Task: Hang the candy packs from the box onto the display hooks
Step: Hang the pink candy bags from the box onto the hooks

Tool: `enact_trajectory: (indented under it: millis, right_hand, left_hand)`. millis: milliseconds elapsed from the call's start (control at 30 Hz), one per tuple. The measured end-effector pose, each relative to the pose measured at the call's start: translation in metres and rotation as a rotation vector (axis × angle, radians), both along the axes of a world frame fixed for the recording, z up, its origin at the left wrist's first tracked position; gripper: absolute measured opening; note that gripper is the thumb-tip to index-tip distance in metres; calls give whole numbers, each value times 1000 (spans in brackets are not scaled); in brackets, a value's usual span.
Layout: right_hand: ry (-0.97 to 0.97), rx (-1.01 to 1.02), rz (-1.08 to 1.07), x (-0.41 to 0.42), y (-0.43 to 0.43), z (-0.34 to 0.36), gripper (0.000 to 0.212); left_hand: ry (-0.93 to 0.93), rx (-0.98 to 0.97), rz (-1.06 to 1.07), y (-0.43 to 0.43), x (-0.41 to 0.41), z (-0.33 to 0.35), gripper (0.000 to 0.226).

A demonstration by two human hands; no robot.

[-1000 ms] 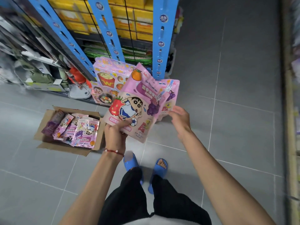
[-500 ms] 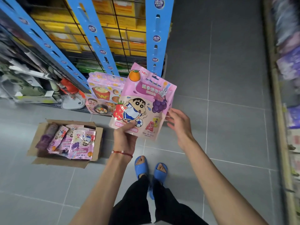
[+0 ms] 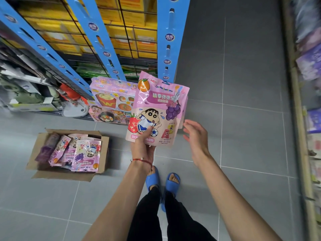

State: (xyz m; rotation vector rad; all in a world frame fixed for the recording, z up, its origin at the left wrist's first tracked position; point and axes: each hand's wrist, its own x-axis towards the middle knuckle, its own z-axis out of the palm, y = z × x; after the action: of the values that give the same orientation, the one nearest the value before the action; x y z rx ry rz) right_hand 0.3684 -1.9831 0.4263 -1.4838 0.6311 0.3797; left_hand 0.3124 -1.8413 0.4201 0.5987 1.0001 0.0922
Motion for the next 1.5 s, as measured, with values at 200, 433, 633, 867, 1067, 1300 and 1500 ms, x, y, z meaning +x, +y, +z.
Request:
enact_trajectory:
  millis: [200, 433, 633, 867, 1067, 1300, 1500]
  right_hand:
    - [18, 3, 9, -6, -3, -13, 11]
    - [40, 14, 10, -14, -10, -22, 12]
    - [42, 18, 21, -20, -15, -21, 12]
    - [20, 52, 154, -36, 4, -8, 14]
    - [27, 52, 351, -73, 48, 13, 11]
    - [51, 45, 583, -141, 132, 26, 11]
    - [87, 15, 688, -223, 224, 23, 9]
  left_hand:
    - [89, -16, 19, -18, -3, -21, 44]
    - [150, -87, -61, -43, 1, -38, 50]
    - [221, -133, -190, -44, -12, -49, 45]
    - [273, -78, -200, -19, -55, -33, 13]
    - [259, -7, -94, 19, -110, 0, 13]
    - [229, 39, 29, 94, -192, 17, 12]
    - [245, 54, 95, 185, -280, 25, 21]
